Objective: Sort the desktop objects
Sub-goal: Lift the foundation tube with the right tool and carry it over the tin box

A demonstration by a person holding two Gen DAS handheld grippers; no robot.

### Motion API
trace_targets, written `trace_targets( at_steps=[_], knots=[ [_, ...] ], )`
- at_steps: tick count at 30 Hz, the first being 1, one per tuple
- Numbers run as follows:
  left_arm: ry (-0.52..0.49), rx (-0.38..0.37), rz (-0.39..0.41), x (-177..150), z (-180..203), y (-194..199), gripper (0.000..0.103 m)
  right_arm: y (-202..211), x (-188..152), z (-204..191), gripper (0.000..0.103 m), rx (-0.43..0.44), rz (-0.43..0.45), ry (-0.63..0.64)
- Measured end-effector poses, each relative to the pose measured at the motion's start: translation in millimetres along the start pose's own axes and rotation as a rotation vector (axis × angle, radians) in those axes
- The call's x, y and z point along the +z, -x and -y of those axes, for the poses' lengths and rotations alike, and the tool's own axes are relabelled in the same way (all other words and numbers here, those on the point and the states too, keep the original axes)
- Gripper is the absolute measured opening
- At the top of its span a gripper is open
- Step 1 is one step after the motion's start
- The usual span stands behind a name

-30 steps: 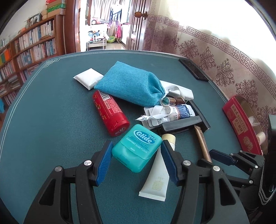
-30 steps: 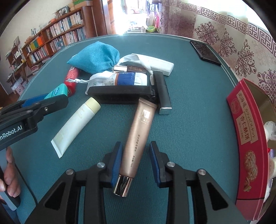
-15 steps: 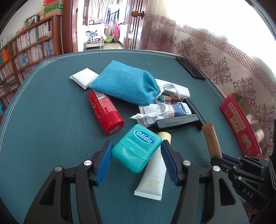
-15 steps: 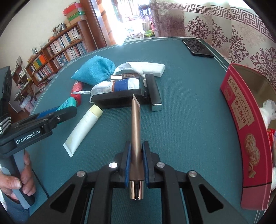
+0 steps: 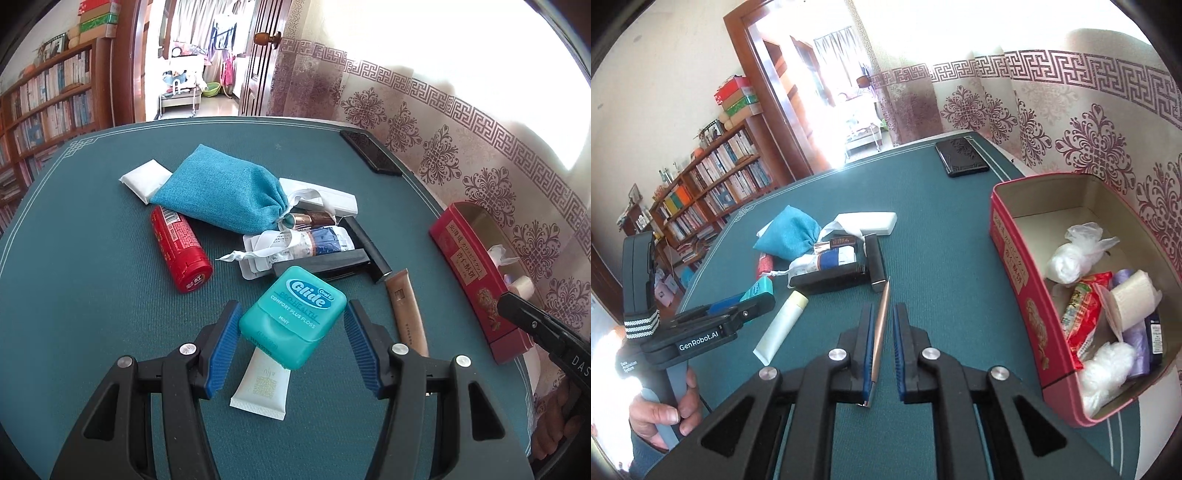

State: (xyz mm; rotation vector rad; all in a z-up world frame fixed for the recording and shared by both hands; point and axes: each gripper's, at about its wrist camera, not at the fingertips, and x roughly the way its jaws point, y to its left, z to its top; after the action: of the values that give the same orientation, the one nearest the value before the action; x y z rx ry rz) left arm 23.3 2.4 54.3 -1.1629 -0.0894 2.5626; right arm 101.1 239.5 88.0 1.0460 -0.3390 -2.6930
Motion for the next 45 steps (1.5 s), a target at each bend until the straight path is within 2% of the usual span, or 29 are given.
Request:
trace_targets(
  at_steps=[4,5,6,10,12,16,24,27,30,33,38,42,45],
  knots=[
    [0.005,-0.014,-0.007,-1.7,7.8,-1.6,0.06,-8.5,-9.0,-1.9,0.015,-0.005,-0.058,0.02],
    [0.004,-0.017,-0.009,-2.6,9.4,-1.7,0.06,-14.0,-13.5,-3.1,0.025,-0.003,-0.083,0.018],
    [0.003,-0.02,-0.009,-3.6,10.6,-1.4,0.06,-20.8,-18.0,-4.8,0.029,0.005,-0.102,0.023],
    [0.005,-0.025,-0.007,-7.0,11.7,0.2,0.06,-54.1,-34.0,-12.9,0.029,-0.061,-0.188,0.08],
    [0.008,-0.026,-0.005,-8.0,10.3,0.8,0.06,-66.1,-37.3,-11.2,0.029,-0.055,-0.233,0.065],
    [0.026,-0.038,-0.006,-8.1,5.4,0.0,0.06,-76.3,-37.0,-17.4,0.029,-0.088,-0.264,0.106],
    [0.014,-0.032,0.004,-9.9,3.0,0.9,0.06,-91.1,-34.4,-40.3,0.03,-0.166,-0.272,0.265],
    [0.019,-0.033,0.002,-10.4,0.3,-0.2,0.06,-88.0,-34.2,-35.9,0.027,-0.145,-0.262,0.243],
    [0.022,-0.028,-0.004,-10.7,-0.4,-2.6,0.06,-74.6,-29.4,-24.5,0.019,-0.082,-0.221,0.167],
    [0.017,-0.023,-0.01,-10.8,1.8,-5.1,0.06,-60.9,-25.3,-16.1,0.019,-0.011,-0.193,0.113],
    [0.002,-0.019,-0.02,-12.1,6.9,-8.0,0.06,-57.0,-29.0,-24.3,0.019,-0.09,-0.167,0.184],
    [-0.003,-0.018,-0.023,-12.8,8.4,-8.9,0.06,-63.9,-31.1,-24.0,0.019,-0.086,-0.197,0.189],
    [0.002,-0.018,-0.024,-13.1,6.1,-9.3,0.06,-60.9,-31.5,-24.3,0.019,-0.087,-0.182,0.192]
  ],
)
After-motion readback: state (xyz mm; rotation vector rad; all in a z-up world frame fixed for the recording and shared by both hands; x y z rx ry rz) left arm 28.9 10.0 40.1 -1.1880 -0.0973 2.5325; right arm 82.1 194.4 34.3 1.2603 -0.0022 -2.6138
